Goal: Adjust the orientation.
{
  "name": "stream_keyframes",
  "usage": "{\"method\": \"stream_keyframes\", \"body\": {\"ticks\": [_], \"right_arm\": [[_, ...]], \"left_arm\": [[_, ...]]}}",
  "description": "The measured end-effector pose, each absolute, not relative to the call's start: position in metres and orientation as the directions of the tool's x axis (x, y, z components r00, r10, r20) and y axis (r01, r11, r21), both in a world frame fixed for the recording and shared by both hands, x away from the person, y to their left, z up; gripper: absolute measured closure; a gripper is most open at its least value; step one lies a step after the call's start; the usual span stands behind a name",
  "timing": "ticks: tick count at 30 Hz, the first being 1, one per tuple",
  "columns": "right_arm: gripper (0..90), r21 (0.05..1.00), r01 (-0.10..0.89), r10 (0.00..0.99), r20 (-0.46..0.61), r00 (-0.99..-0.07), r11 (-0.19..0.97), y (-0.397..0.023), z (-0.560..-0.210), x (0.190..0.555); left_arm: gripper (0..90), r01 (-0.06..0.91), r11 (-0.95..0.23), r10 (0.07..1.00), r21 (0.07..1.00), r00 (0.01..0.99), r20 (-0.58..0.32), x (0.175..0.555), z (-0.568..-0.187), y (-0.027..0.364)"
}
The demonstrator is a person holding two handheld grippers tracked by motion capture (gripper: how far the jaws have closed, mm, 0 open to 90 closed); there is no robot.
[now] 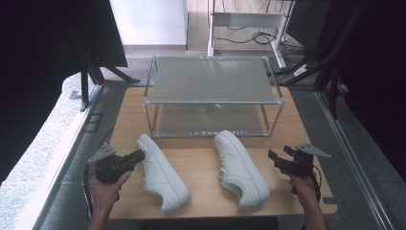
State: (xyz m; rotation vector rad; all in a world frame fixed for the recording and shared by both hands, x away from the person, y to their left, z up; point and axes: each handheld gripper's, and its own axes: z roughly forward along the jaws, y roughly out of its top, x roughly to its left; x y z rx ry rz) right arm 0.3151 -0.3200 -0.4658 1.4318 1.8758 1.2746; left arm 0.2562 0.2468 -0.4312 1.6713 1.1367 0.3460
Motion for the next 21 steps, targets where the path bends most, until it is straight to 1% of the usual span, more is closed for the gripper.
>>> {"method": "stream_keyframes", "body": {"ticks": [2,5,11,12,13,14,17,21], "right_arm": [[27.6,0.863,0.505,0.919,0.191,-0.345,0.010,-0.321,-0.466,0.316],[27.9,0.854,0.520,0.919,0.204,-0.338,0.002,-0.321,-0.468,0.316],[28.2,0.851,0.526,0.923,0.204,-0.327,-0.001,-0.323,-0.468,0.314],[28.4,0.850,0.526,0.926,0.209,-0.313,-0.014,-0.325,-0.467,0.313],[28.4,0.849,0.528,0.927,0.211,-0.309,-0.017,-0.325,-0.467,0.313],[28.6,0.849,0.528,0.928,0.216,-0.304,-0.025,-0.326,-0.467,0.313],[29.4,0.848,0.528,0.932,0.221,-0.288,-0.038,-0.327,-0.467,0.314],[29.7,0.846,0.532,0.934,0.219,-0.280,-0.039,-0.327,-0.466,0.314]], "left_arm": [[85.7,0.517,-0.013,0.812,0.856,0.504,-0.292,0.256,-0.431,0.247],[89.5,0.524,-0.017,0.810,0.852,0.507,-0.296,0.255,-0.431,0.247],[90.0,0.537,-0.039,0.792,0.842,0.531,-0.302,0.241,-0.428,0.242],[90.0,0.555,-0.060,0.788,0.829,0.536,-0.302,0.233,-0.434,0.240],[90.0,0.555,-0.060,0.788,0.829,0.536,-0.302,0.233,-0.434,0.240],[90.0,0.572,-0.070,0.790,0.818,0.532,-0.305,0.225,-0.442,0.239],[90.0,0.573,-0.044,0.796,0.819,0.516,-0.318,0.210,-0.454,0.241],[90.0,0.578,-0.030,0.800,0.815,0.503,-0.327,0.201,-0.462,0.243]]}}
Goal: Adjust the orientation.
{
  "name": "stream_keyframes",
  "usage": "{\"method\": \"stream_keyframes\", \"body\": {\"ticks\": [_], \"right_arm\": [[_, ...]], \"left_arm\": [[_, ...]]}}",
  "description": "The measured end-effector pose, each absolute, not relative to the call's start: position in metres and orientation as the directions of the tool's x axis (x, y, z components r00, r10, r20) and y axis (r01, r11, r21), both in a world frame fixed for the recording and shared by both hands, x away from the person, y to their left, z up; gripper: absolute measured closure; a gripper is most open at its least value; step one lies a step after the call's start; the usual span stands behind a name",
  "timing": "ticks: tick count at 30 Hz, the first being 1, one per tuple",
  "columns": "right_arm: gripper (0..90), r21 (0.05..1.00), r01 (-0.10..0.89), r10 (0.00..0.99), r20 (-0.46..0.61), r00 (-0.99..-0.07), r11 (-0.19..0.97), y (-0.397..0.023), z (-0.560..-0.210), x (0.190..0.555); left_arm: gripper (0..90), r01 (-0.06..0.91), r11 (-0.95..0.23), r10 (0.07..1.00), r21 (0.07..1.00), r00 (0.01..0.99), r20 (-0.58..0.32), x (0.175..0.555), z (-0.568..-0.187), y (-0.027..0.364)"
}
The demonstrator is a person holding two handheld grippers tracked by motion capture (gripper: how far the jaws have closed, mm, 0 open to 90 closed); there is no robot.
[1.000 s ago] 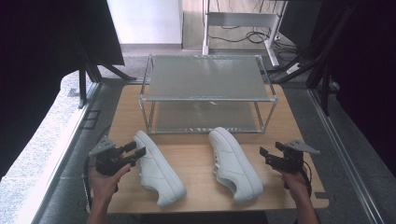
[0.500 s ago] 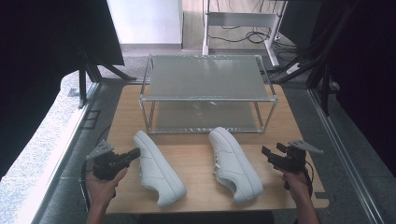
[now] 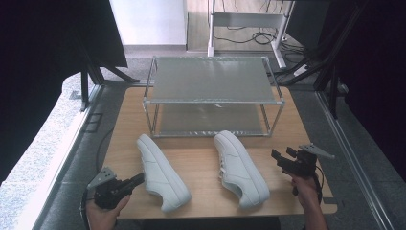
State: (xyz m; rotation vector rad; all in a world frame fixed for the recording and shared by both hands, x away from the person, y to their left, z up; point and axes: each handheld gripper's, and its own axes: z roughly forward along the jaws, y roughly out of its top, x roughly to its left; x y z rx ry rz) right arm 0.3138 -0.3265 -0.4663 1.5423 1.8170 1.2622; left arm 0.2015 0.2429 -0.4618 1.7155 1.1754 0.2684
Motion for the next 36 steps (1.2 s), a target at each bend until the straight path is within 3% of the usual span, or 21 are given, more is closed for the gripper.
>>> {"method": "stream_keyframes", "body": {"ticks": [9,14,36], "right_arm": [[29.7,0.840,0.542,0.936,0.201,-0.289,-0.013,-0.323,-0.470,0.314],[29.6,0.844,0.536,0.936,0.202,-0.287,-0.018,-0.323,-0.467,0.312],[29.9,0.828,0.560,0.947,0.198,-0.254,-0.023,-0.325,-0.471,0.314]], "left_arm": [[90.0,0.651,-0.069,0.769,0.756,0.517,-0.375,0.185,-0.490,0.231],[90.0,0.656,-0.116,0.761,0.745,0.541,-0.359,0.179,-0.492,0.224],[90.0,0.666,-0.218,0.720,0.713,0.604,-0.343,0.213,-0.490,0.185]]}}
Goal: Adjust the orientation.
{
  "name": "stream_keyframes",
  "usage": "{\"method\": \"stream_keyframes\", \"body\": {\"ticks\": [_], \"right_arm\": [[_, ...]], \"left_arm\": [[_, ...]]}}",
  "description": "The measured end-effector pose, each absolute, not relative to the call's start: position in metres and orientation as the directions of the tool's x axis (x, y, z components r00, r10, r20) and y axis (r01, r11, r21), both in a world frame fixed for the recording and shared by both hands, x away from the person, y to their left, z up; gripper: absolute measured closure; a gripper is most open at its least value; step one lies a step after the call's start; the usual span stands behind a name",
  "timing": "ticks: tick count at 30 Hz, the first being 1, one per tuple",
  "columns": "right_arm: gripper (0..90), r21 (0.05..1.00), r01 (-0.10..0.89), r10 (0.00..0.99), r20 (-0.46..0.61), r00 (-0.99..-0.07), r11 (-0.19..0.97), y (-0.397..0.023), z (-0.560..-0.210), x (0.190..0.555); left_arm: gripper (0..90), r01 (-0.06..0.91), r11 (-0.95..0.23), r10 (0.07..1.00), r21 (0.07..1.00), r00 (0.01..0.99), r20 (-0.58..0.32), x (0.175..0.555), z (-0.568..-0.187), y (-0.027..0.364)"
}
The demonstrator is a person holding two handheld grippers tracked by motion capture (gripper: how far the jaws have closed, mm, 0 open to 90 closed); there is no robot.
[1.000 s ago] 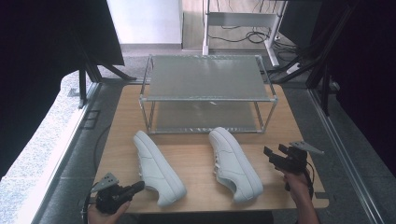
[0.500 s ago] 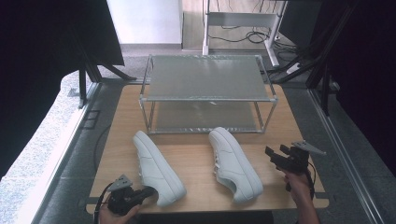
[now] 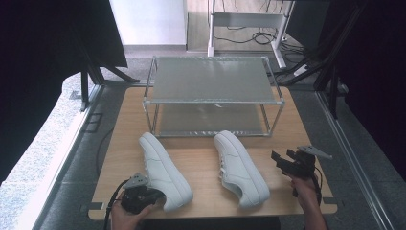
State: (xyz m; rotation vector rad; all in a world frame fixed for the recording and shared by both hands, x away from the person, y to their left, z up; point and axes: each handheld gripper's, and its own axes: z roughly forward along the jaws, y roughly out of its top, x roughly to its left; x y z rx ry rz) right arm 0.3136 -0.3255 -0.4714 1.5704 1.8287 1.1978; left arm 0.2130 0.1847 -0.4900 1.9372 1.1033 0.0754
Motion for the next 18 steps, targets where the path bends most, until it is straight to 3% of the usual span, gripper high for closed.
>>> {"method": "stream_keyframes", "body": {"ticks": [10,18], "right_arm": [[30.1,0.833,0.551,0.951,0.215,-0.225,-0.058,-0.334,-0.469,0.313],[30.2,0.831,0.551,0.956,0.220,-0.196,-0.078,-0.341,-0.469,0.313]], "left_arm": [[89.9,0.644,-0.247,0.702,0.724,0.634,-0.324,0.226,-0.482,0.170],[89.7,0.622,-0.292,0.668,0.727,0.676,-0.310,0.264,-0.475,0.132]]}}
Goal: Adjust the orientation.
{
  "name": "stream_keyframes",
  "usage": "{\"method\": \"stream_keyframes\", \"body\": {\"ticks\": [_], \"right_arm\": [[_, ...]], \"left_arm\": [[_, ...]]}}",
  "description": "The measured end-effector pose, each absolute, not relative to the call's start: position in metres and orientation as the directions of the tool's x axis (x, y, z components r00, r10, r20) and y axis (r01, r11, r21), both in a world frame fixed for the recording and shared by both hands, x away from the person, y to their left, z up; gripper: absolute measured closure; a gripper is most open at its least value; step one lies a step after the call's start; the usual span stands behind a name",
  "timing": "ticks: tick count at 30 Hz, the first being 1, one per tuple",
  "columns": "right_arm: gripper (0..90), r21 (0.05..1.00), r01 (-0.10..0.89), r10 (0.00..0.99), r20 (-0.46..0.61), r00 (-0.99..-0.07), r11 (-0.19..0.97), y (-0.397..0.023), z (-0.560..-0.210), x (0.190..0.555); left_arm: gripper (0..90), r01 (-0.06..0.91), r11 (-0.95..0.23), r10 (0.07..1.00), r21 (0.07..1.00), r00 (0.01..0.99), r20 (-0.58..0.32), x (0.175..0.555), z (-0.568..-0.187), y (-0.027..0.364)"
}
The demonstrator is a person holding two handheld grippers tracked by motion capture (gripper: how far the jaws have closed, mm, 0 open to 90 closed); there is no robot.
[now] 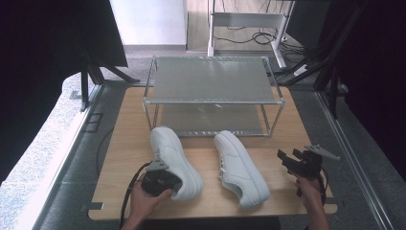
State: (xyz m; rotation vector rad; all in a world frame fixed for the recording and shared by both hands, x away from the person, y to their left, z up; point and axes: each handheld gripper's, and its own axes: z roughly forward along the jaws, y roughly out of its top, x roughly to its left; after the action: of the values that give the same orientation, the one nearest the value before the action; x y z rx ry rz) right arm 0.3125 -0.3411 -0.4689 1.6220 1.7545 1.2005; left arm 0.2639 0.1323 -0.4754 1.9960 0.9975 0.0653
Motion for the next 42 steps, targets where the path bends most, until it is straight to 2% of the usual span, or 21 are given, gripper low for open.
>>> {"method": "stream_keyframes", "body": {"ticks": [5,14,19,24,29,30,36,42], "right_arm": [[30.3,0.827,0.558,0.957,0.215,-0.196,-0.072,-0.343,-0.472,0.313],[30.4,0.826,0.557,0.957,0.221,-0.185,-0.083,-0.346,-0.472,0.312],[30.3,0.826,0.559,0.957,0.216,-0.191,-0.075,-0.343,-0.472,0.313],[30.3,0.826,0.560,0.958,0.214,-0.191,-0.073,-0.343,-0.473,0.313],[30.4,0.822,0.565,0.959,0.215,-0.186,-0.075,-0.344,-0.474,0.312],[30.3,0.822,0.565,0.959,0.215,-0.186,-0.075,-0.344,-0.474,0.312],[30.2,0.817,0.571,0.960,0.215,-0.180,-0.076,-0.345,-0.476,0.313],[30.2,0.810,0.579,0.963,0.222,-0.156,-0.092,-0.350,-0.478,0.312]], "left_arm": [[89.1,0.586,-0.360,0.644,0.727,0.719,-0.261,0.274,-0.467,0.097],[88.2,0.590,-0.345,0.634,0.730,0.720,-0.282,0.276,-0.462,0.094],[88.6,0.578,-0.375,0.614,0.725,0.740,-0.273,0.277,-0.456,0.079],[88.9,0.608,-0.358,0.620,0.709,0.722,-0.306,0.278,-0.458,0.083],[89.5,0.629,-0.403,0.655,0.665,0.706,-0.270,0.281,-0.466,0.091],[89.5,0.637,-0.395,0.647,0.662,0.704,-0.292,0.281,-0.466,0.093],[89.7,0.636,-0.403,0.635,0.658,0.712,-0.300,0.282,-0.466,0.097],[88.6,0.642,-0.410,0.622,0.648,0.716,-0.316,0.273,-0.460,0.118]]}}
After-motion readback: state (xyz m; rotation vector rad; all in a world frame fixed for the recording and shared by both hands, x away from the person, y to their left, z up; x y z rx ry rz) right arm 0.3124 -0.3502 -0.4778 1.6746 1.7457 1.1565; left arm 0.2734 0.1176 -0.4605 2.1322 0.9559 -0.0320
